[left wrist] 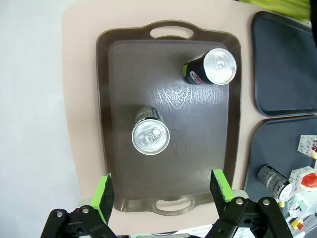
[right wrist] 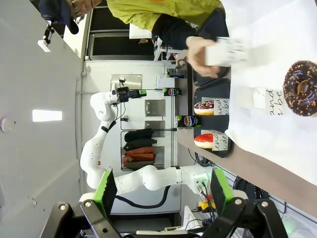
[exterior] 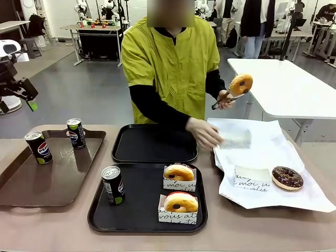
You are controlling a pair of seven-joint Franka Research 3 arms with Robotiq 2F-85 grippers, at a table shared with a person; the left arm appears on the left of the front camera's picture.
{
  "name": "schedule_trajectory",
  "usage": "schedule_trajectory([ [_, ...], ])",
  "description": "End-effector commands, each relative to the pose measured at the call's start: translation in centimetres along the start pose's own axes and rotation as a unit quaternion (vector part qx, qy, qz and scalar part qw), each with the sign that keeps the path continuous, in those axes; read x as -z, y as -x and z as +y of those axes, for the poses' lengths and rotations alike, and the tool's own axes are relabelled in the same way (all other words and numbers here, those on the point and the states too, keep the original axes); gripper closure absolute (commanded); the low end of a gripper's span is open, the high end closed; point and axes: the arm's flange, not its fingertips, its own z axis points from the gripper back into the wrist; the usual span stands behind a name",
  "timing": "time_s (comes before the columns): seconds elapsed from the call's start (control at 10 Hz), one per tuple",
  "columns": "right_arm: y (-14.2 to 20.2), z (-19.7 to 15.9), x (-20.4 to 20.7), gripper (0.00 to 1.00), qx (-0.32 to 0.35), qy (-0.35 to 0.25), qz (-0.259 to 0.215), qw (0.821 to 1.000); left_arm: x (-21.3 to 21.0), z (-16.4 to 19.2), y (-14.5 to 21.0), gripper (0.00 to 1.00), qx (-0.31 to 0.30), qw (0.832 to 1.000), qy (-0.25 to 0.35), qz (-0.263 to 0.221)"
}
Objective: Set up donuts and drinks on trays.
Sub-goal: Pick up one Pepsi coke from the Handle tray and place it on the Flat Tray without a Pepsi coke.
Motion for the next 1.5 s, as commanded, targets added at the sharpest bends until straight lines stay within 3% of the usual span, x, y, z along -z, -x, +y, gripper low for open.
schedule_trajectory([
  [0.0, 0.0, 0.0, 0.1, 0.00, -0.005, -0.010, -0.005, 1.000, 1.9, 0.6, 0.1, 0.00, 0.006, 1.000, 0.004, 0.007],
  [0.5, 0.0, 0.0, 0.1, 0.00, -0.005, -0.010, -0.005, 1.000, 7.6, 0.8, -0.8, 0.00, -0.007, 1.000, -0.026, 0.006],
  [0.7, 0.0, 0.0, 0.1, 0.00, -0.005, -0.010, -0.005, 1.000, 8.5, 0.9, -2.1, 0.00, -0.002, 0.999, -0.033, 0.008],
  [1.1, 0.0, 0.0, 0.1, 0.00, -0.005, -0.010, -0.005, 1.000, 9.9, 1.5, -1.2, 0.00, 0.015, 0.997, -0.059, 0.038],
  [1.2, 0.0, 0.0, 0.1, 0.00, -0.005, -0.010, -0.005, 1.000, 9.9, 1.3, -1.6, 0.00, 0.003, 0.999, -0.027, 0.025],
  [1.4, 0.0, 0.0, 0.1, 0.00, -0.005, -0.010, -0.005, 1.000, 9.9, 1.3, -1.6, 0.00, 0.003, 0.999, -0.027, 0.025],
])
